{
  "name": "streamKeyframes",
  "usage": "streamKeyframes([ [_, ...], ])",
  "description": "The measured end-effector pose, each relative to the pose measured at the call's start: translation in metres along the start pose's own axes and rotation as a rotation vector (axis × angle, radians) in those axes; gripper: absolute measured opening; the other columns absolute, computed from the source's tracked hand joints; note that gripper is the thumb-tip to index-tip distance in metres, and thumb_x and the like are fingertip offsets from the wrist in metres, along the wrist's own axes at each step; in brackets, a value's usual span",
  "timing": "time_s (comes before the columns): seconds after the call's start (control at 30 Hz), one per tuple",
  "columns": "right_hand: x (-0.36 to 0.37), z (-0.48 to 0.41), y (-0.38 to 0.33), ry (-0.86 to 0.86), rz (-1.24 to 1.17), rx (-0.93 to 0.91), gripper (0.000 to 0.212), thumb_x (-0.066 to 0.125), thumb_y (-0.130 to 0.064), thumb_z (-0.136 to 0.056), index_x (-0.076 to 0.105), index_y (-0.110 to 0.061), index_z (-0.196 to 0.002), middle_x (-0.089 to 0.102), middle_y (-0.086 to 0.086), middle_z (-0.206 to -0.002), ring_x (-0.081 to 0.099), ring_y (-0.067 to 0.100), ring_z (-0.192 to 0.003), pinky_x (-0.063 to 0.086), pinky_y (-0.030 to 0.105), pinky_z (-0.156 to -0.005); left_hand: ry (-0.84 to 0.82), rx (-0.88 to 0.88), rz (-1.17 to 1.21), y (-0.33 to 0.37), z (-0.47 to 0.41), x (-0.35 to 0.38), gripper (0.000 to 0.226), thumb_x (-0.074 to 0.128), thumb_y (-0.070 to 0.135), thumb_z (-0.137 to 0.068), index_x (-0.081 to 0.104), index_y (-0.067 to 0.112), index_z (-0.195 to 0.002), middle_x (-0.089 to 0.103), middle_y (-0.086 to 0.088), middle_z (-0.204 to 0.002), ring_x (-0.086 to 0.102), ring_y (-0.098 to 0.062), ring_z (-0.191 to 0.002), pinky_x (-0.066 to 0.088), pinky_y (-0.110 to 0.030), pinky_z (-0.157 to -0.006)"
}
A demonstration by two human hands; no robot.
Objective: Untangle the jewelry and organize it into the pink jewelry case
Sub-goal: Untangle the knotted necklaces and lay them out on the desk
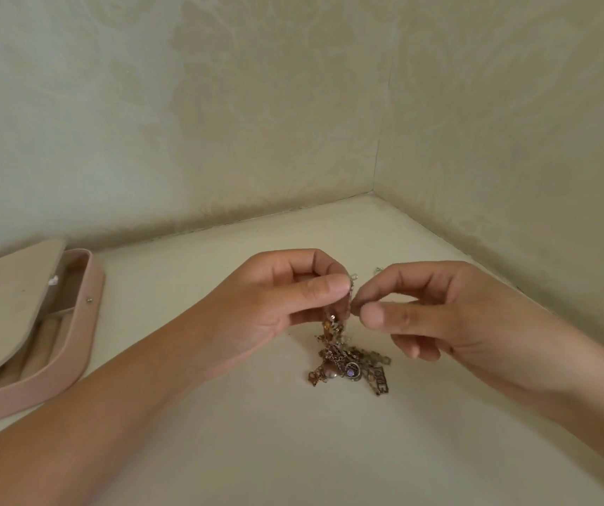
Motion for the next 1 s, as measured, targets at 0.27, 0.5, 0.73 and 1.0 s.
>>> streamKeyframes([
  [0.27, 0.013, 0.002, 0.01, -0.104, -0.311, 0.124, 0.024, 0.075, -0.017, -0.064, 0.061, -0.012, -0.083, 0.068, 0.002, -0.075, 0.05, 0.007, -0.042, 0.035, 0.012, -0.038, 0.006, 0.076, -0.077, 0.012, 0.003, 0.003, 0.003, 0.068, 0.019, -0.077, 0.071, 0.019, -0.078, 0.069, -0.005, -0.072, 0.063, -0.016, -0.069, 0.05, -0.02, -0.066],
  [0.5, 0.002, 0.002, 0.011, -0.12, -0.228, 0.126, 0.012, 0.069, -0.012, -0.072, 0.075, -0.013, -0.082, 0.051, 0.003, -0.064, 0.051, 0.011, -0.044, 0.039, 0.015, -0.041, 0.067, 0.088, -0.176, 0.016, 0.004, 0.001, 0.011, 0.078, 0.012, -0.073, 0.071, 0.02, -0.072, 0.067, 0.001, -0.066, 0.062, -0.012, -0.062, 0.048, -0.017, -0.064],
  [0.73, -0.003, 0.004, 0.005, -0.082, -0.092, 0.1, 0.029, 0.067, -0.025, -0.066, 0.077, -0.004, -0.083, 0.056, -0.001, -0.055, 0.048, 0.008, -0.047, 0.039, 0.013, -0.044, 0.076, 0.075, -0.207, 0.017, 0.005, 0.003, 0.006, 0.073, 0.016, -0.071, 0.073, 0.021, -0.073, 0.072, -0.001, -0.073, 0.061, -0.008, -0.06, 0.049, -0.016, -0.062],
  [1.0, -0.017, 0.005, -0.008, 0.185, 0.255, -0.07, 0.008, 0.068, -0.035, -0.076, 0.074, -0.03, -0.077, 0.06, 0.003, -0.05, 0.046, 0.012, -0.047, 0.038, 0.018, -0.049, 0.283, 0.105, -0.475, 0.024, 0.011, -0.01, 0.013, 0.075, 0.032, -0.064, 0.075, 0.021, -0.073, 0.068, 0.004, -0.06, 0.059, -0.004, -0.052, 0.045, -0.012, -0.055],
])
Point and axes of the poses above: each hand's wrist, its own z-axis away from the middle knuckle, its own x-axis out of the palm, y = z × x, the point moved 10 cm from there along -z, towards the middle knuckle
